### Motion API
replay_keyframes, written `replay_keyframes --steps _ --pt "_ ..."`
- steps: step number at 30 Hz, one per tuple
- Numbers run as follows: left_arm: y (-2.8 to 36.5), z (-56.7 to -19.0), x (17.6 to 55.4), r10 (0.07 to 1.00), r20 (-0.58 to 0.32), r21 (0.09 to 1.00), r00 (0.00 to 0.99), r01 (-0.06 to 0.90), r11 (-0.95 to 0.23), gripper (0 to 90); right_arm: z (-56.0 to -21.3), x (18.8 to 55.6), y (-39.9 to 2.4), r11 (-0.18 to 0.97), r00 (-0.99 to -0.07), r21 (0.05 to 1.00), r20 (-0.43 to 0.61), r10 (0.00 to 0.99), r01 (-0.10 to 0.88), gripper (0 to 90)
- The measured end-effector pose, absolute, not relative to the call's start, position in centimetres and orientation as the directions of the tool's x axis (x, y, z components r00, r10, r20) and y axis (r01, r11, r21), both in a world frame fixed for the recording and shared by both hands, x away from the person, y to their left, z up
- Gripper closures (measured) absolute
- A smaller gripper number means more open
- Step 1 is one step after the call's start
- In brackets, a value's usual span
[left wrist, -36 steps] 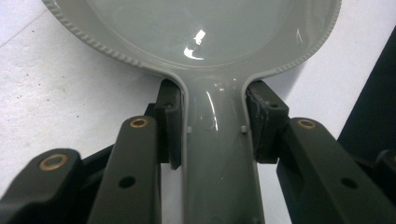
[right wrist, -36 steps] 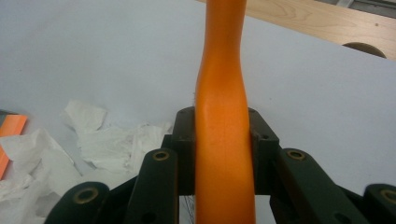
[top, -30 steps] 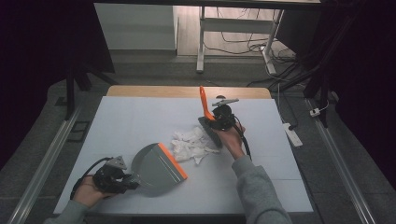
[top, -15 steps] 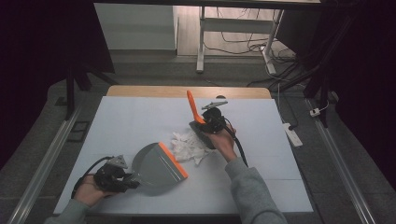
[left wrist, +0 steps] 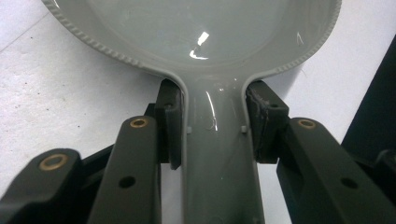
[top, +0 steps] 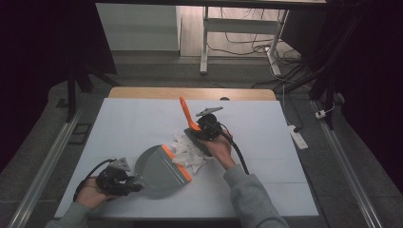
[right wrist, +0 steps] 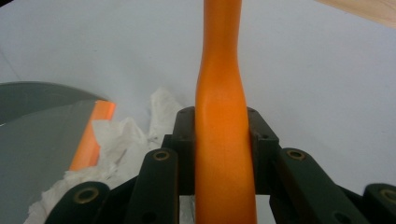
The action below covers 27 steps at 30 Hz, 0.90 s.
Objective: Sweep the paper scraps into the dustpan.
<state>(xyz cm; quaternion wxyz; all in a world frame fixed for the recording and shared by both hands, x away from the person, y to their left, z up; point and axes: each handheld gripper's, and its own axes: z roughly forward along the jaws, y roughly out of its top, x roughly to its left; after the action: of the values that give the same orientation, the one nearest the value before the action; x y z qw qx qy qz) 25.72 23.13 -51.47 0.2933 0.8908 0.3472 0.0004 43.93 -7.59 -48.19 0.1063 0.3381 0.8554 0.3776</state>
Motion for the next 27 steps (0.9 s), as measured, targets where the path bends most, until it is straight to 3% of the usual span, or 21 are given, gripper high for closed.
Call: replay_keyframes --steps 27 --pt "23.1 -51.5 25.8 0.615 -0.204 0.521 0.761 0.617 -0.590 61.6 -48.4 40.3 -2.7 0.520 -0.834 0.731 0.120 0.538 0.441 70.3"
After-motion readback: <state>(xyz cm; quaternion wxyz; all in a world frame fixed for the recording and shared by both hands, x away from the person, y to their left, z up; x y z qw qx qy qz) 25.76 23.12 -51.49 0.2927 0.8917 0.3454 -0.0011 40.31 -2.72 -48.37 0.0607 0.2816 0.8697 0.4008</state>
